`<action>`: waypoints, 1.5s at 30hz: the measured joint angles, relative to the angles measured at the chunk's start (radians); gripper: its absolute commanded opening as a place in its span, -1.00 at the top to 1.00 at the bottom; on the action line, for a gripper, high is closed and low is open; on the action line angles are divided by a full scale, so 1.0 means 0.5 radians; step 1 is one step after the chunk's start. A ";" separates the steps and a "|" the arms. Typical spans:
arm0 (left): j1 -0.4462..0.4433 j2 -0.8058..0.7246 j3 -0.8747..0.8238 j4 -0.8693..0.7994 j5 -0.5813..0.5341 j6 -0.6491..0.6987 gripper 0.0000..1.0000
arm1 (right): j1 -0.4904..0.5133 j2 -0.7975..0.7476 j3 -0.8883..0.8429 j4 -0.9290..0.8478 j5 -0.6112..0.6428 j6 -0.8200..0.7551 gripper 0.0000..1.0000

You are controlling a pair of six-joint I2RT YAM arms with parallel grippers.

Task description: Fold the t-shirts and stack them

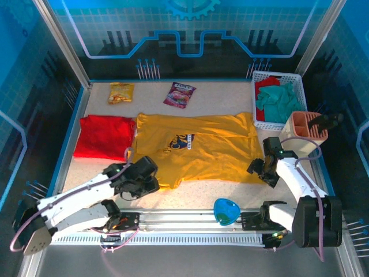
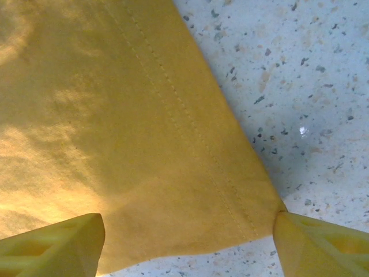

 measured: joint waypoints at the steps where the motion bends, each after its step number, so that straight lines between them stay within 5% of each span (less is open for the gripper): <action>1: -0.043 0.074 -0.002 0.058 -0.012 -0.037 0.13 | -0.009 0.007 -0.006 0.014 -0.005 0.004 -0.41; 12: -0.123 0.579 -0.040 0.439 -0.184 -0.182 0.16 | -0.027 0.116 -0.082 0.149 -0.039 0.024 -0.20; 18: -0.124 0.670 -0.005 0.429 -0.244 -0.179 0.30 | -0.043 0.137 -0.079 0.181 -0.038 0.023 0.19; 27: -0.127 0.698 0.114 0.393 -0.401 -0.085 1.00 | -0.052 0.138 -0.067 0.243 -0.089 -0.057 0.97; 36: -0.126 0.737 0.612 0.114 -0.436 0.152 1.00 | -0.052 0.188 0.172 0.200 -0.112 -0.163 0.89; 45: 0.047 1.038 1.196 -0.238 -0.401 0.678 1.00 | -0.052 0.425 0.414 0.185 -0.182 -0.206 0.86</action>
